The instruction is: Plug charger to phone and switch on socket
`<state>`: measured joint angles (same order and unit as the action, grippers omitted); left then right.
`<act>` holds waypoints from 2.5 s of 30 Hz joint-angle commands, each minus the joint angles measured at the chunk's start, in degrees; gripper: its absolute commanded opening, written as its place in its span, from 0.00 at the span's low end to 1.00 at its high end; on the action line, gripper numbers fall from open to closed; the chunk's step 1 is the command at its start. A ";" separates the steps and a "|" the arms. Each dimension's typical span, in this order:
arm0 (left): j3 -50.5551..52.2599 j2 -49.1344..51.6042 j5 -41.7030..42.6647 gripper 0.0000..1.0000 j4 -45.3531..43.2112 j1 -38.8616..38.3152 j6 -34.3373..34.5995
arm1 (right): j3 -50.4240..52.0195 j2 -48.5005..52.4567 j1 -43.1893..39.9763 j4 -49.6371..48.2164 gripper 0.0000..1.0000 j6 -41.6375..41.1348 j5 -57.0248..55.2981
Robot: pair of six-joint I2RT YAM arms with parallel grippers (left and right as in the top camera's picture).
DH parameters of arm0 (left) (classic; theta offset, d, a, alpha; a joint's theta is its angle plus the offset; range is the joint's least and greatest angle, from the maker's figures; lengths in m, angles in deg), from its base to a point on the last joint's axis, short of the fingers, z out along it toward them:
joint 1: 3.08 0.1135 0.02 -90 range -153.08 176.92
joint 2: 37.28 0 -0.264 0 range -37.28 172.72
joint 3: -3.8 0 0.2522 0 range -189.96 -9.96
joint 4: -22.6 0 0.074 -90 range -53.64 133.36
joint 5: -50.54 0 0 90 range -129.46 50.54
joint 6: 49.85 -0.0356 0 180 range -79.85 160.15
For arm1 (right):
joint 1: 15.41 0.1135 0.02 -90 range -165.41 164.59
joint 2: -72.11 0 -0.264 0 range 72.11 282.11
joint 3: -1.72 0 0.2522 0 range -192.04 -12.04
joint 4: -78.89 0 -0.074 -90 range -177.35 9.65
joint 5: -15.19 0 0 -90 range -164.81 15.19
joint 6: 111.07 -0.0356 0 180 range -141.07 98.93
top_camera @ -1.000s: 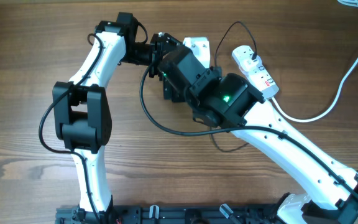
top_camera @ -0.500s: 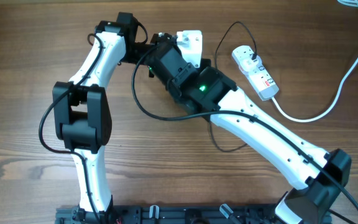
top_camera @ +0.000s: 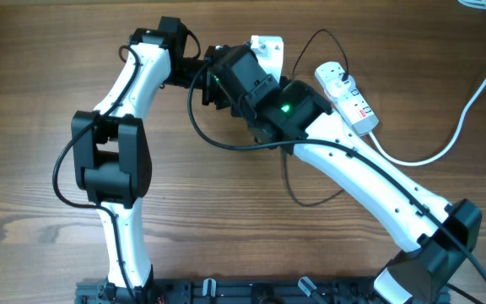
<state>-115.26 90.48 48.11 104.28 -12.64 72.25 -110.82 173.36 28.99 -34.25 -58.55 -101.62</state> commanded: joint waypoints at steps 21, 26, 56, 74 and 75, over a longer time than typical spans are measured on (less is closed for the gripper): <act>-1.14 -2.51 2.78 0.72 -0.02 0.48 1.57 | -0.85 0.55 -0.02 -1.25 0.05 -1.75 1.18; -1.11 -2.51 2.75 0.82 -3.37 0.48 1.38 | -0.90 0.44 -0.02 -1.86 0.04 -4.24 -1.38; -1.14 -2.97 2.80 0.64 -13.55 0.68 15.10 | -0.90 -3.87 -0.68 0.22 0.05 -81.11 0.96; -1.11 -4.13 2.82 0.22 -12.37 0.68 14.88 | -0.90 -2.12 -0.94 -3.52 0.06 -76.28 7.54; -1.14 -4.13 2.80 0.18 -11.85 0.68 14.91 | -0.90 -2.12 -0.94 -3.69 0.09 -74.44 8.55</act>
<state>-115.34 88.69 49.13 92.07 -11.70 87.61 -110.82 170.61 27.63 -38.16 -136.51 -97.07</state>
